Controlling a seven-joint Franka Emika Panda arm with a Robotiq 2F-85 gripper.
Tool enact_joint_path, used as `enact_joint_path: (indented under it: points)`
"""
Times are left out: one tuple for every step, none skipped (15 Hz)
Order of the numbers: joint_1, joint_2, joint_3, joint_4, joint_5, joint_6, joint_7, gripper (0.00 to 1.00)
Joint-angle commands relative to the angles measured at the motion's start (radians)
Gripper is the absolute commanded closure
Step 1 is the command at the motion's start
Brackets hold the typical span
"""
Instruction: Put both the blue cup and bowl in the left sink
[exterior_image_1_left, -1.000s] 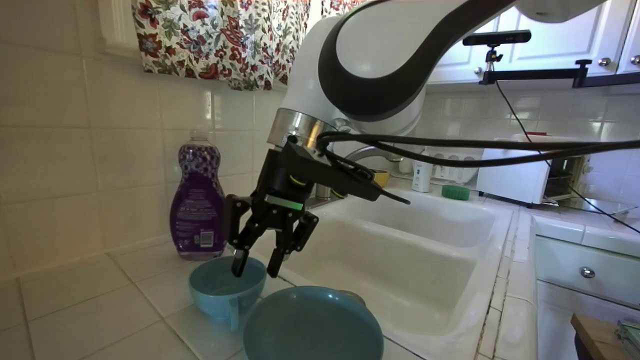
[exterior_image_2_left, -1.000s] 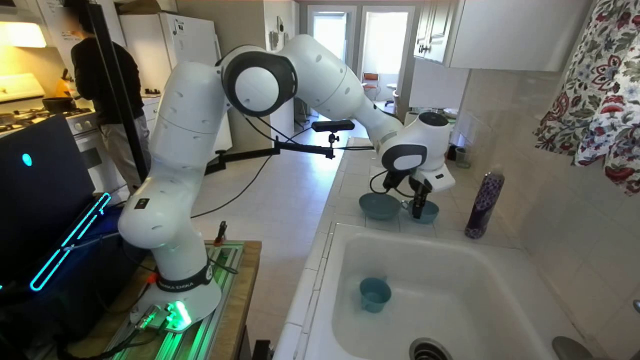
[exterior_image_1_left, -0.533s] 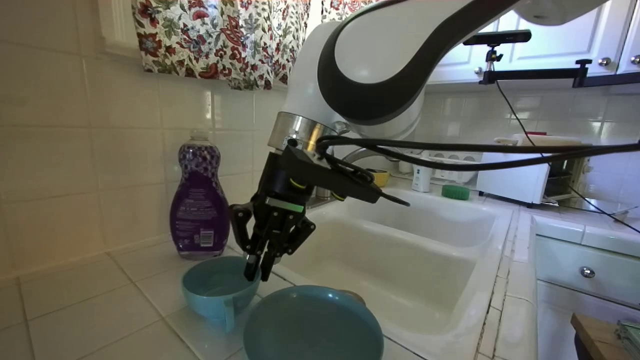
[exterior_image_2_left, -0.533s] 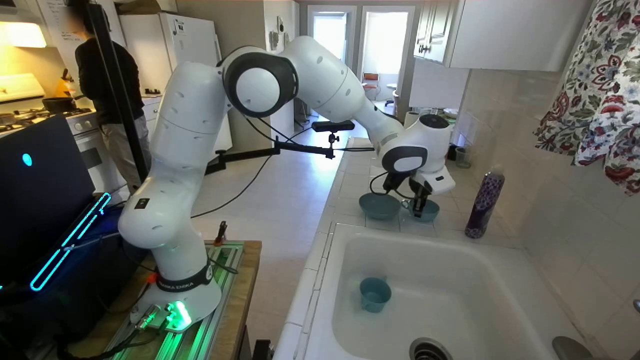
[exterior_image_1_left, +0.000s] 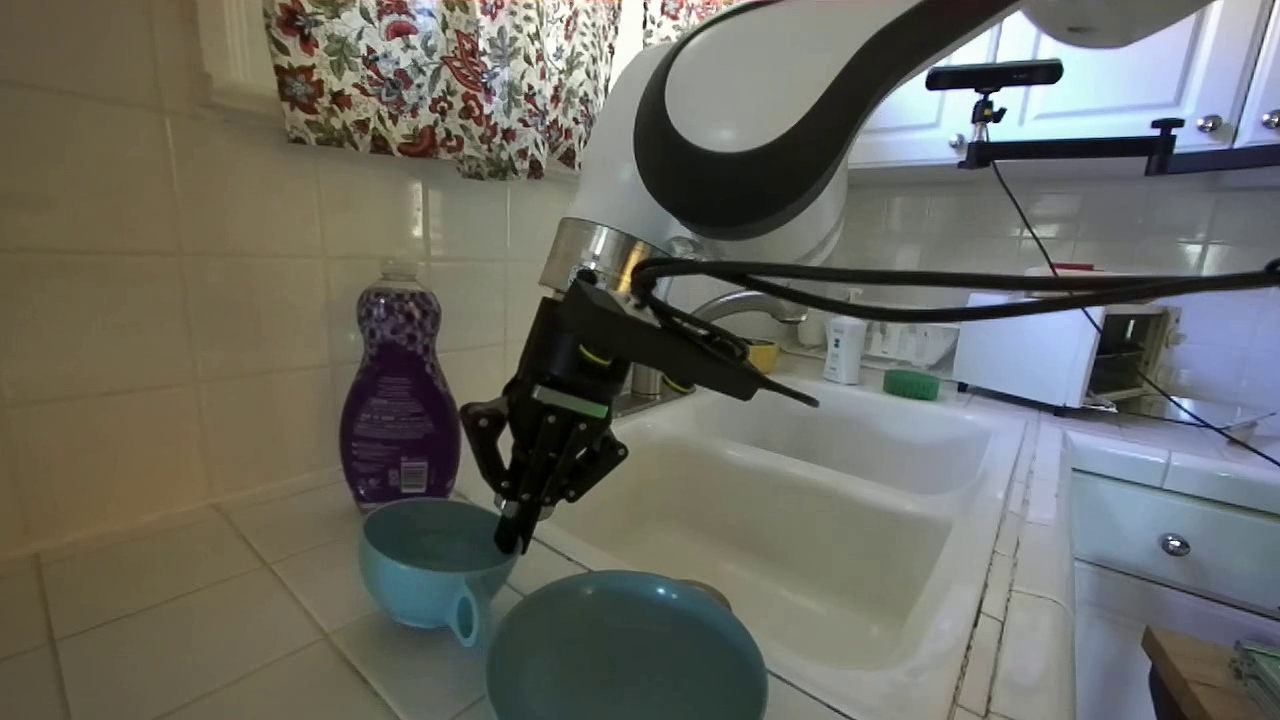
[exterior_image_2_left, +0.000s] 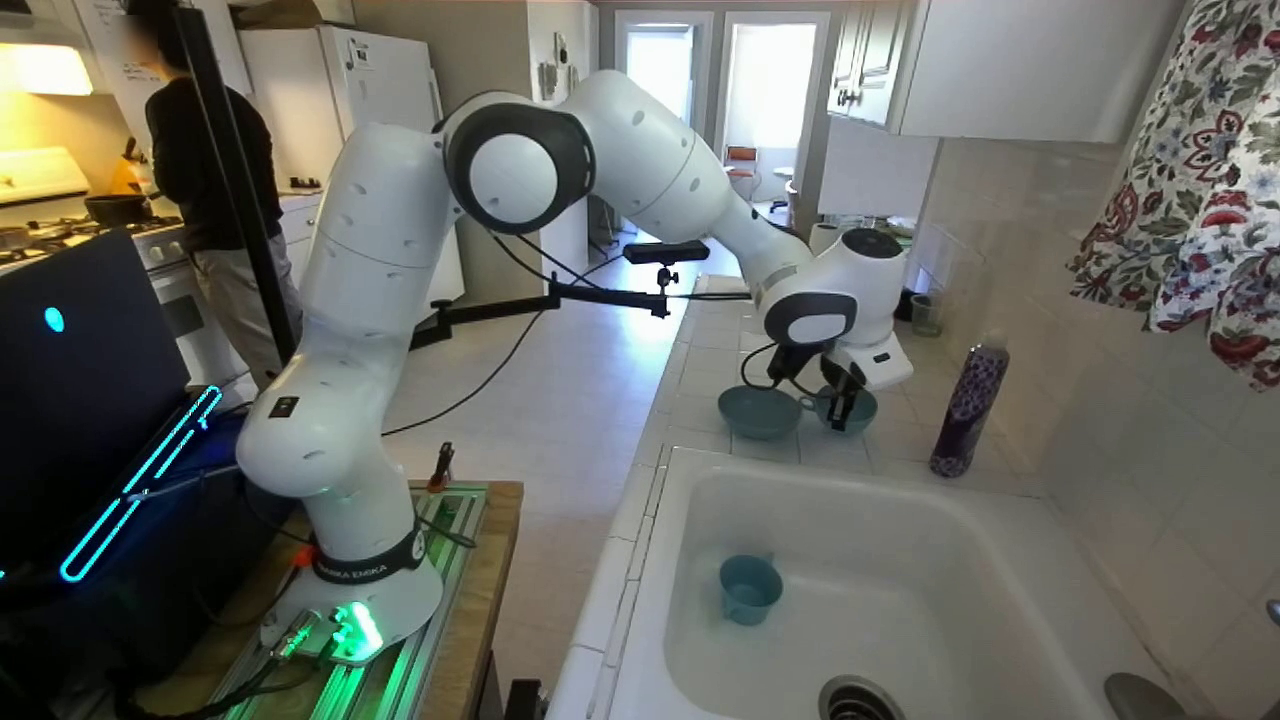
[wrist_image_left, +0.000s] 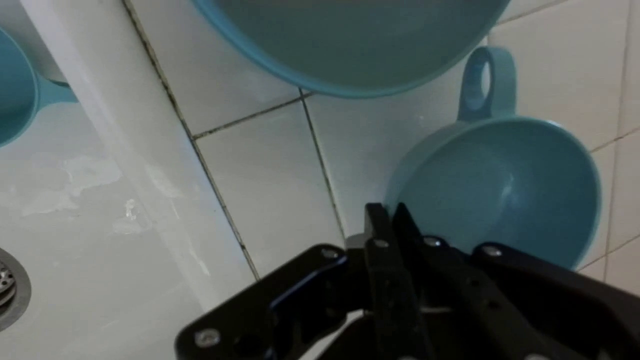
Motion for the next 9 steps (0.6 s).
enact_joint_path:
  points:
    - [-0.034,-0.093,0.003,-0.047,0.095,-0.021,-0.049,0.98]
    - [-0.042,-0.118,-0.008,-0.063,0.106,-0.021,-0.048,0.98]
    - [-0.054,-0.149,-0.019,-0.085,0.113,-0.028,-0.048,0.98]
    - [-0.065,-0.181,-0.030,-0.111,0.114,-0.039,-0.050,0.98]
    - [-0.075,-0.212,-0.041,-0.137,0.112,-0.056,-0.052,0.98]
    - [-0.086,-0.246,-0.056,-0.170,0.104,-0.073,-0.051,0.98]
    - [-0.096,-0.275,-0.068,-0.197,0.101,-0.087,-0.048,0.98]
    - [-0.104,-0.306,-0.081,-0.230,0.094,-0.102,-0.045,0.98]
    - [-0.113,-0.334,-0.094,-0.262,0.089,-0.109,-0.043,0.98]
